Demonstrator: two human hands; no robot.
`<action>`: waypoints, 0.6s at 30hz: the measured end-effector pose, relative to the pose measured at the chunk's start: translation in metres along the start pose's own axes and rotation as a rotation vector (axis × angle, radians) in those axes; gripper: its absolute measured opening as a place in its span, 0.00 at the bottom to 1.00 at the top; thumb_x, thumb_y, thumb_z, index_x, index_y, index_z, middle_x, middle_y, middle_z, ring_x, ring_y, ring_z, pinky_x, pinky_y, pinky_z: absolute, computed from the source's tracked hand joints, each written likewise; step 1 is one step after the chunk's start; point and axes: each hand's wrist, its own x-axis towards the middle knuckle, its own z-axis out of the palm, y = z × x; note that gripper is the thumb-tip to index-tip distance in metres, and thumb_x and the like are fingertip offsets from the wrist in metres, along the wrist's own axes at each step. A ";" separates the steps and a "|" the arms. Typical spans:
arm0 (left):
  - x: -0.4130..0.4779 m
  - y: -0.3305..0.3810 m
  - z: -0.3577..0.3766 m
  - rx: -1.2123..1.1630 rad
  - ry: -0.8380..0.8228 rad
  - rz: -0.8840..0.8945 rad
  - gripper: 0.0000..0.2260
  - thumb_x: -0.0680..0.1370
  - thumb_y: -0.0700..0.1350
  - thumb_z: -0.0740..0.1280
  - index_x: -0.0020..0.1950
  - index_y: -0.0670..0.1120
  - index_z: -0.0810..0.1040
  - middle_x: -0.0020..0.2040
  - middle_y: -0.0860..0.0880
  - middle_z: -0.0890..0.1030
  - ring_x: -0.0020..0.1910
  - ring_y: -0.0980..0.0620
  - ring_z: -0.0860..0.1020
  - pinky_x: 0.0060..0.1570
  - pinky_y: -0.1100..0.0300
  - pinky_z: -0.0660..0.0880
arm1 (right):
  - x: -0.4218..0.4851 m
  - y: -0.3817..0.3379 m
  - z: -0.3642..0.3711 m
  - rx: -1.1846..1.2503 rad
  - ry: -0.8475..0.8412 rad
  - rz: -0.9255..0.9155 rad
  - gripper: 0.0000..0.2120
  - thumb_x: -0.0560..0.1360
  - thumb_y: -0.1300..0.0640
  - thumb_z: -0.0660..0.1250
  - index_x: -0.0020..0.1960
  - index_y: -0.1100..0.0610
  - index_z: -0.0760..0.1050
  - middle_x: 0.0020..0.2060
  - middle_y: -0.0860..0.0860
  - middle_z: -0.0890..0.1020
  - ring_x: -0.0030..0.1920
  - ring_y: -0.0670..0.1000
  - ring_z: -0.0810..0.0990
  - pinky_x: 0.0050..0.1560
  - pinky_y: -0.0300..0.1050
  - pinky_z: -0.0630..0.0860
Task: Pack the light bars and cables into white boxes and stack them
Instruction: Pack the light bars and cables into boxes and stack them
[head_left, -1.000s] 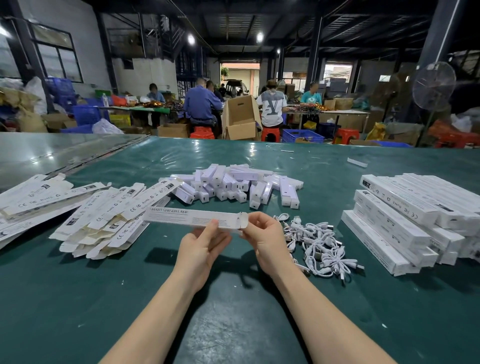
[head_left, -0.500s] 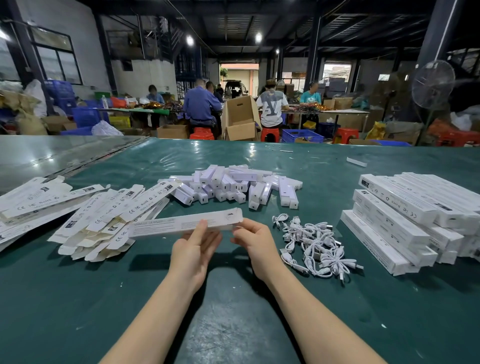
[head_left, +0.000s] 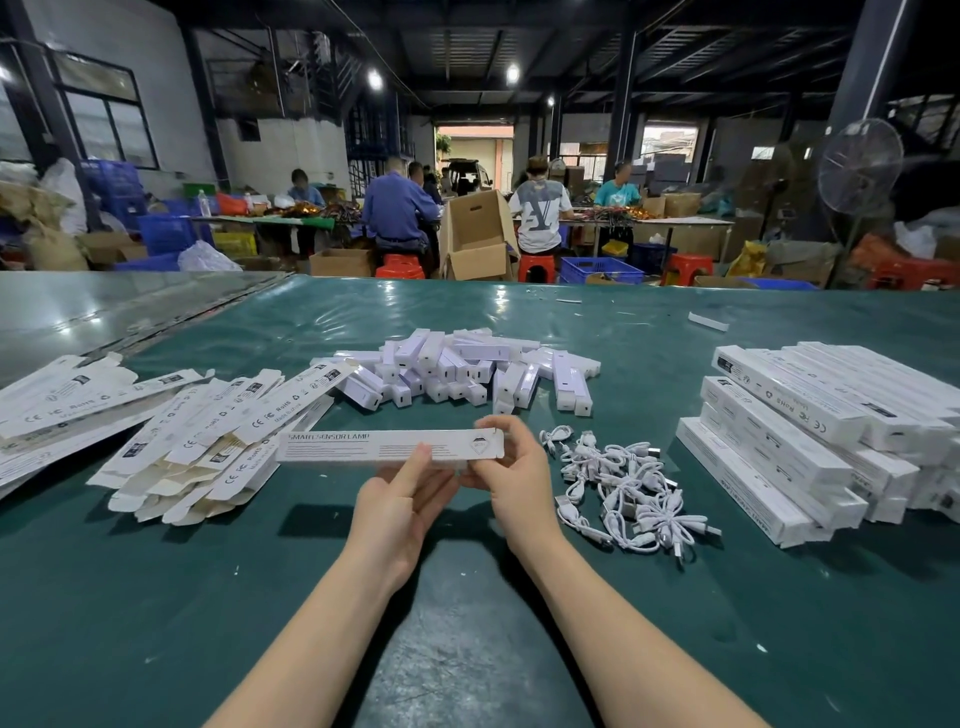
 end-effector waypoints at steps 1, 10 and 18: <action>0.000 0.000 0.000 -0.009 0.003 0.007 0.09 0.79 0.39 0.61 0.54 0.35 0.76 0.41 0.43 0.84 0.40 0.53 0.84 0.37 0.65 0.79 | -0.001 0.000 0.001 -0.024 -0.010 -0.011 0.18 0.69 0.76 0.60 0.41 0.53 0.75 0.36 0.50 0.80 0.38 0.48 0.77 0.36 0.39 0.78; 0.000 0.008 0.001 -0.273 0.083 0.077 0.11 0.79 0.32 0.58 0.59 0.40 0.71 0.38 0.45 0.83 0.34 0.53 0.83 0.37 0.61 0.81 | -0.003 -0.005 0.008 0.120 -0.149 0.105 0.11 0.68 0.67 0.63 0.47 0.59 0.80 0.39 0.51 0.82 0.42 0.46 0.78 0.47 0.40 0.78; -0.001 0.015 0.001 -0.308 0.074 -0.082 0.12 0.77 0.30 0.54 0.38 0.39 0.72 0.28 0.46 0.80 0.38 0.48 0.77 0.35 0.61 0.80 | 0.001 -0.005 0.006 0.278 -0.176 0.255 0.15 0.80 0.54 0.56 0.45 0.59 0.78 0.35 0.52 0.82 0.32 0.49 0.80 0.37 0.42 0.79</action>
